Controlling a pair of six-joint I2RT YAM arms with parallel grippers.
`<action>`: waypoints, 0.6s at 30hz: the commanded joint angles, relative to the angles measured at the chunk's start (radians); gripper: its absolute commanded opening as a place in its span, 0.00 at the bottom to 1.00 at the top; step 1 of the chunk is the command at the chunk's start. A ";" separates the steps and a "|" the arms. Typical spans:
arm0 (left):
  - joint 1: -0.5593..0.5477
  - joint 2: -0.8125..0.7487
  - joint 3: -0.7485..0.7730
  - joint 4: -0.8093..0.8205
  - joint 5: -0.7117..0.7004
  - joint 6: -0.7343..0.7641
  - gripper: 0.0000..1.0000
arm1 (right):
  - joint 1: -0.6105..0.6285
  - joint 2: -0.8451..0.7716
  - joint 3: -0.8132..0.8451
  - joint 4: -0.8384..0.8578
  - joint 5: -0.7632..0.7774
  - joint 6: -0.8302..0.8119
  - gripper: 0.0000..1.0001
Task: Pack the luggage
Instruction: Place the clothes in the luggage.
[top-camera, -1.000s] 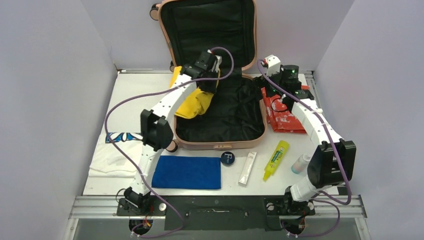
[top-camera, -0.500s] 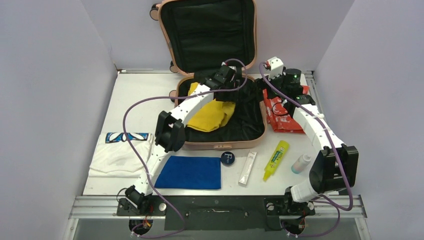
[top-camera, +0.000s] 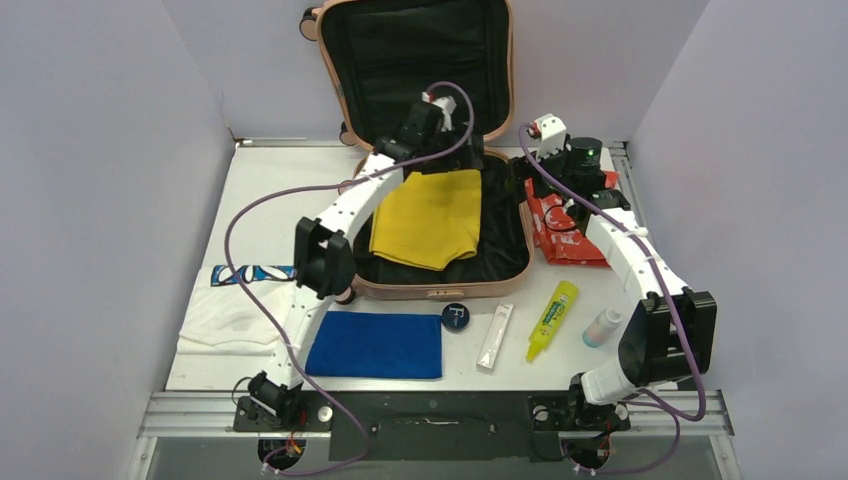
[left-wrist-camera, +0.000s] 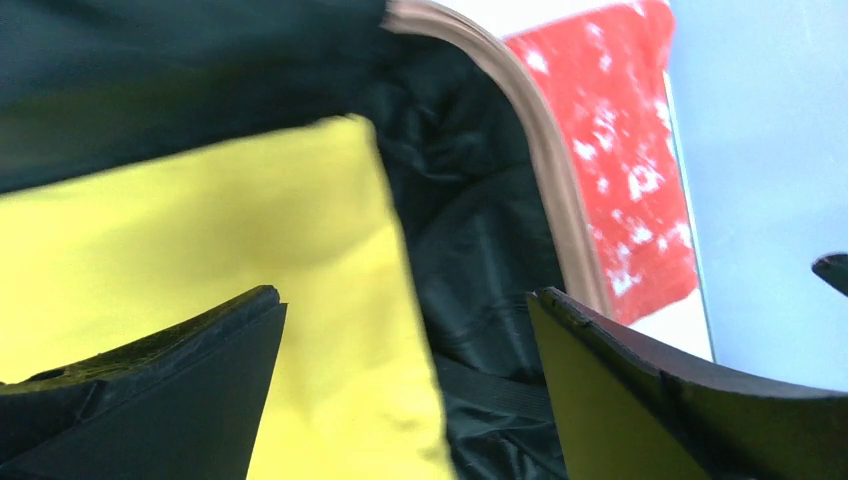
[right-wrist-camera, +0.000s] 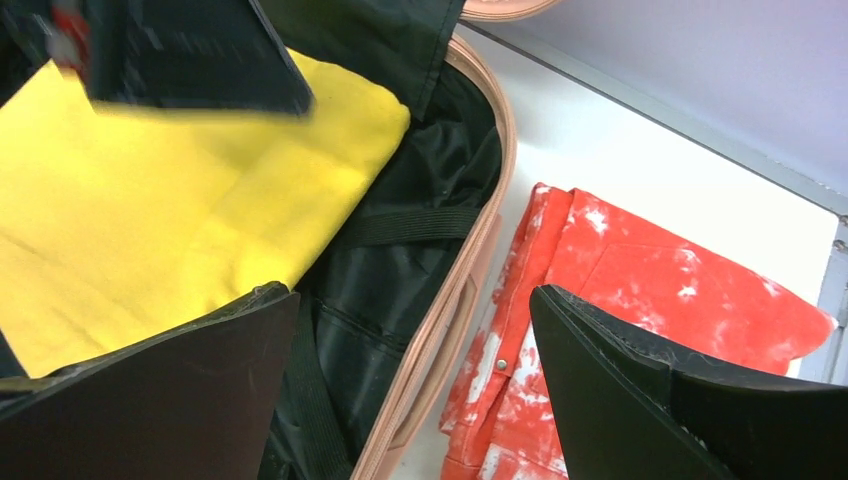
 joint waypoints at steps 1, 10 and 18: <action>0.143 -0.185 -0.113 0.065 -0.022 0.127 0.99 | -0.006 0.027 0.026 0.025 -0.071 0.046 0.90; 0.219 -0.260 -0.492 0.203 0.044 0.307 0.59 | 0.141 0.161 0.073 0.062 -0.065 0.093 0.95; 0.219 -0.276 -0.587 0.223 -0.003 0.309 0.27 | 0.184 0.442 0.289 -0.018 -0.011 0.223 0.65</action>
